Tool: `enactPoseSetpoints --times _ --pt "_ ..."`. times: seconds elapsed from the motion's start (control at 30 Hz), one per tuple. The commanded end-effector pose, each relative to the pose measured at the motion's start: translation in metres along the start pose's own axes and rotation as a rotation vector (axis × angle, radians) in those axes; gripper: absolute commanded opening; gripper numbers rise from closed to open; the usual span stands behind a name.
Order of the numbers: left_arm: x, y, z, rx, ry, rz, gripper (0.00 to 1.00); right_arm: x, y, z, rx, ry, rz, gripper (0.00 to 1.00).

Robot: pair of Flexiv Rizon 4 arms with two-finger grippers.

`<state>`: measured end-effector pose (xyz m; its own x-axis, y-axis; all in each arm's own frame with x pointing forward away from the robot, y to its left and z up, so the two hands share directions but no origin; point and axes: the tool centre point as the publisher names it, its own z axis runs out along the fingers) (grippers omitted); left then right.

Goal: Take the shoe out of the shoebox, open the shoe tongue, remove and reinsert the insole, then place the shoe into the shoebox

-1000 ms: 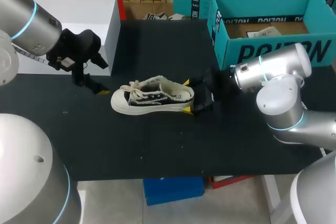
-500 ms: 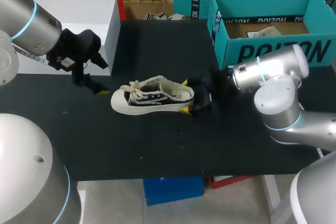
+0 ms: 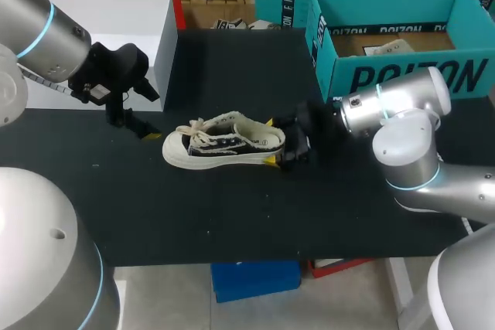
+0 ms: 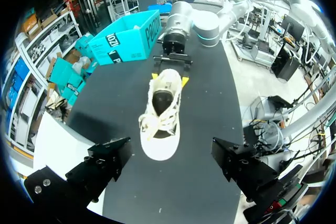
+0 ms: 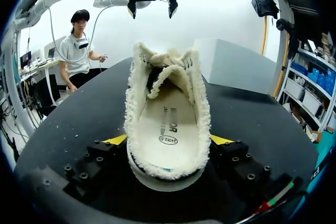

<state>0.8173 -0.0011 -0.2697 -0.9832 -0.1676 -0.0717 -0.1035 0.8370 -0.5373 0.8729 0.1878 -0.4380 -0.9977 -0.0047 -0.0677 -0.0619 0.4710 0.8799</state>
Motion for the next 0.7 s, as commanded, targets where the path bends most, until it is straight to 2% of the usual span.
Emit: enactPoseSetpoints --times 0.03,0.13,0.3,0.43,0.57,0.7 --pt "0.001 0.001 0.001 0.004 -0.004 0.002 1.0 -0.002 -0.001 0.003 0.002 0.0 0.002 0.0" --pt "0.001 0.001 0.001 0.004 -0.004 0.002 1.0 -0.002 -0.001 0.003 0.002 0.0 0.002 0.0" --pt "0.0 -0.032 0.013 -0.067 -0.018 -0.016 1.0 -0.002 -0.001 0.003 0.002 0.0 0.002 0.0" --pt "0.001 -0.057 0.03 -0.171 -0.031 -0.132 1.0 -0.002 -0.001 0.003 0.002 0.0 0.002 0.0" --pt "0.001 -0.077 0.043 -0.237 -0.041 -0.247 1.0 -0.002 -0.001 0.003 0.002 0.0 0.002 0.0" --pt "0.001 -0.09 0.051 -0.241 -0.05 -0.355 1.0 -0.002 -0.001 0.003 0.002 0.0 0.002 0.0"
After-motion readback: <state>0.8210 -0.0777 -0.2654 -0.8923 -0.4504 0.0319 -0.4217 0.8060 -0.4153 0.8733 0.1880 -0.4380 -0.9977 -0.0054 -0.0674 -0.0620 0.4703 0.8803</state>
